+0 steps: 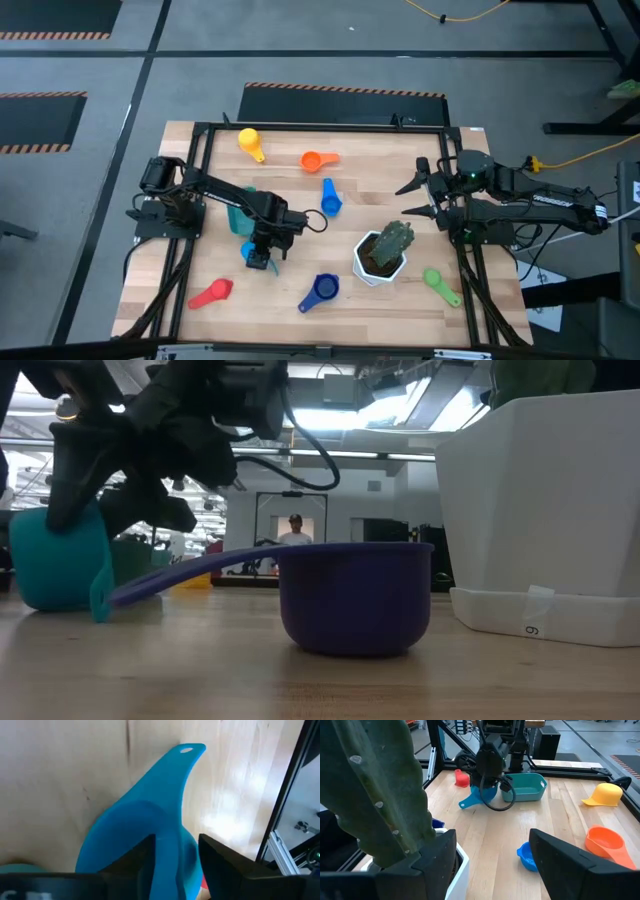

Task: Nest measuring cups in basket
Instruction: Adjust the light blue measuring cup

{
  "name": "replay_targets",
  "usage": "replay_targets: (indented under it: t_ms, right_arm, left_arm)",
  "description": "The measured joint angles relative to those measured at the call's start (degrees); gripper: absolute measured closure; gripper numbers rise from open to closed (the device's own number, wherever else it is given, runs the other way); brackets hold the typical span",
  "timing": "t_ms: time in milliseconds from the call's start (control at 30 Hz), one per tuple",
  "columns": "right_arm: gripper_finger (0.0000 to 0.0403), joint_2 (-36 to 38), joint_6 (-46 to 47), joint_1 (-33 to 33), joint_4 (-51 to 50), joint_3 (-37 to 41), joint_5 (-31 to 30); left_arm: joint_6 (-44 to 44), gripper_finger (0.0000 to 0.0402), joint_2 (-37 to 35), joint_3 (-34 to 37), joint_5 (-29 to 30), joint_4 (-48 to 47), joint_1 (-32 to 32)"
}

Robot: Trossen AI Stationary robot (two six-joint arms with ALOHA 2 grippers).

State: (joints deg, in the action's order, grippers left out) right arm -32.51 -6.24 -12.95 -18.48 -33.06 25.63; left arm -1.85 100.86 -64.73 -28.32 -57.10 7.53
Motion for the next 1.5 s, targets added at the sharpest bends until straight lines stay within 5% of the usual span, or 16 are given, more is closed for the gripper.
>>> replay_targets:
  t_ms: [433, 833, 967, 1133, 1233, 1500]
  right_arm:
    - [0.0147, 0.0, 0.0, 0.0, 0.0, 0.0, 0.0]
    - [0.0147, 0.0, 0.0, 0.0, 0.0, 0.0, 0.0]
    - [0.0147, 0.0, 0.0, 0.0, 0.0, 0.0, -0.1]
    - [0.0147, 0.0, 0.0, 0.0, 0.0, 0.0, -0.1]
    - [0.0147, 0.0, 0.0, 0.0, 0.0, 0.0, -0.1]
    - [0.0147, 0.0, 0.0, 0.0, -0.1, 0.0, 0.0]
  left_arm:
    - [-1.0, 0.0391, -0.1, 0.0, -0.3, 0.3, 2.3]
    - [-9.0, 0.0397, 0.0, -0.5, -4.2, 16.9, 3.3]
    - [-6.1, 0.0398, 0.0, -3.6, 4.9, 22.2, 3.2]
    - [-1.4, 0.0398, -0.1, -5.9, 27.3, 27.4, 2.9]
    - [-0.6, 0.0398, 0.2, -5.9, 35.6, 30.2, 2.7]
    - [-5.6, 0.0398, 5.3, -4.2, 36.4, 35.4, 1.9]
